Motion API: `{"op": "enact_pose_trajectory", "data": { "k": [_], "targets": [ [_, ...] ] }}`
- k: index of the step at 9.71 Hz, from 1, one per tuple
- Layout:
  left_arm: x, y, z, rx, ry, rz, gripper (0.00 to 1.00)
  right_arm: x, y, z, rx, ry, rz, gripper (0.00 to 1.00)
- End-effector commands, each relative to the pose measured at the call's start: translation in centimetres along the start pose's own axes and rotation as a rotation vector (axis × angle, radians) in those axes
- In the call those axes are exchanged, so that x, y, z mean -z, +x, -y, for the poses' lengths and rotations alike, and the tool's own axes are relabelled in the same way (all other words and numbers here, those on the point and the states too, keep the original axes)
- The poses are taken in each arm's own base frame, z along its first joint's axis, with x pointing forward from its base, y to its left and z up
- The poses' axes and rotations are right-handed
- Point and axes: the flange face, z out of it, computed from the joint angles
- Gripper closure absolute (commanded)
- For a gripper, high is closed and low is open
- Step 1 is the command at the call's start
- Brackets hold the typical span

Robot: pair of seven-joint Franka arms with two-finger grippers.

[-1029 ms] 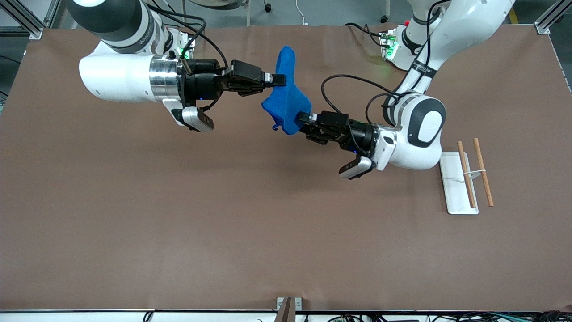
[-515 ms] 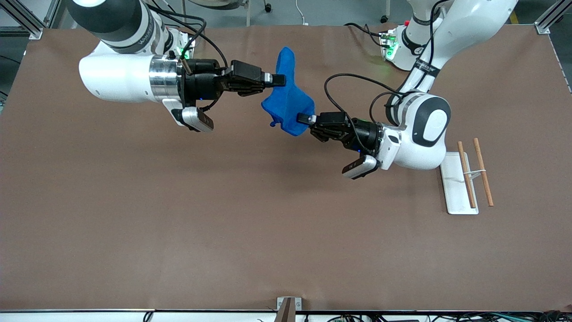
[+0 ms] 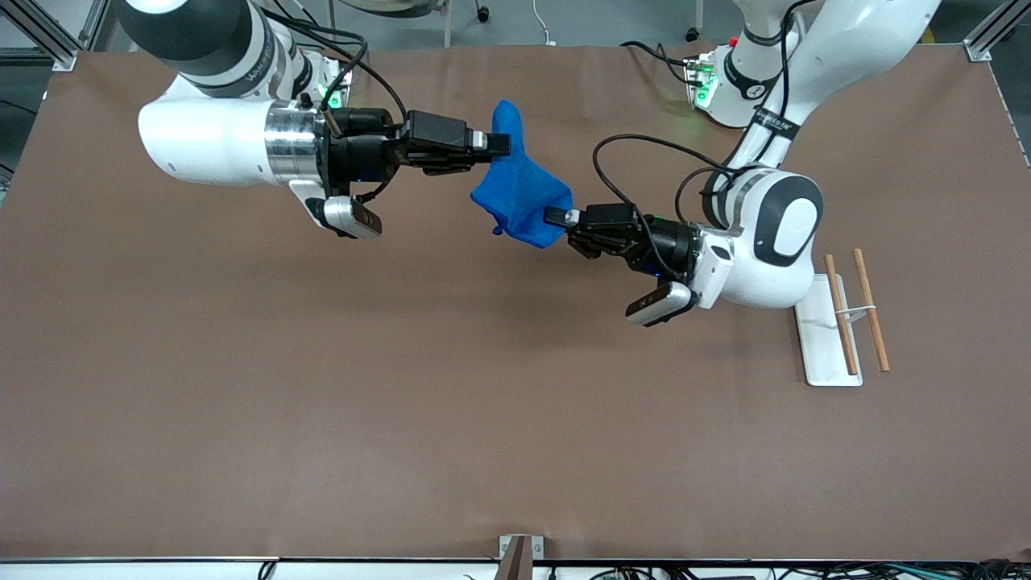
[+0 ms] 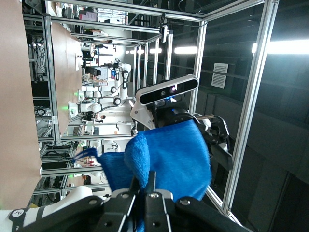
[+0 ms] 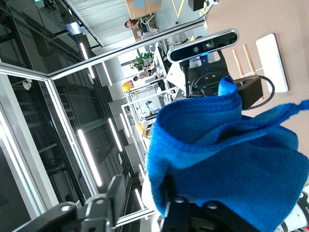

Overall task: Right arm passes towel to left arm to hang
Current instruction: 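Open the right gripper and withdraw while the left gripper pulls the towel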

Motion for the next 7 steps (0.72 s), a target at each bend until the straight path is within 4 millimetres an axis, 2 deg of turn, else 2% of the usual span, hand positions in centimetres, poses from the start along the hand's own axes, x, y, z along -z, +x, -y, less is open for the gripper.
{"op": "enact_pose_trajectory", "data": {
  "k": [1,4,7],
  "targets": [
    [2.6,0.1,-0.3,-0.018,0.082,0.01,1.0,1.5,0.8,0.3,0.025,-0.068,-0.026,0.0],
    [4.4,0.6,-0.9,0.045,0.156,-0.019,1.0,5.7,3.1,-1.0,0.13,-0.309,-0.104,0.0],
    [6.7,2.3,-4.4,0.197,0.413,-0.059,1.0,12.1,6.1,-3.1,0.146,-0.531,-0.211,0.0]
  ]
}}
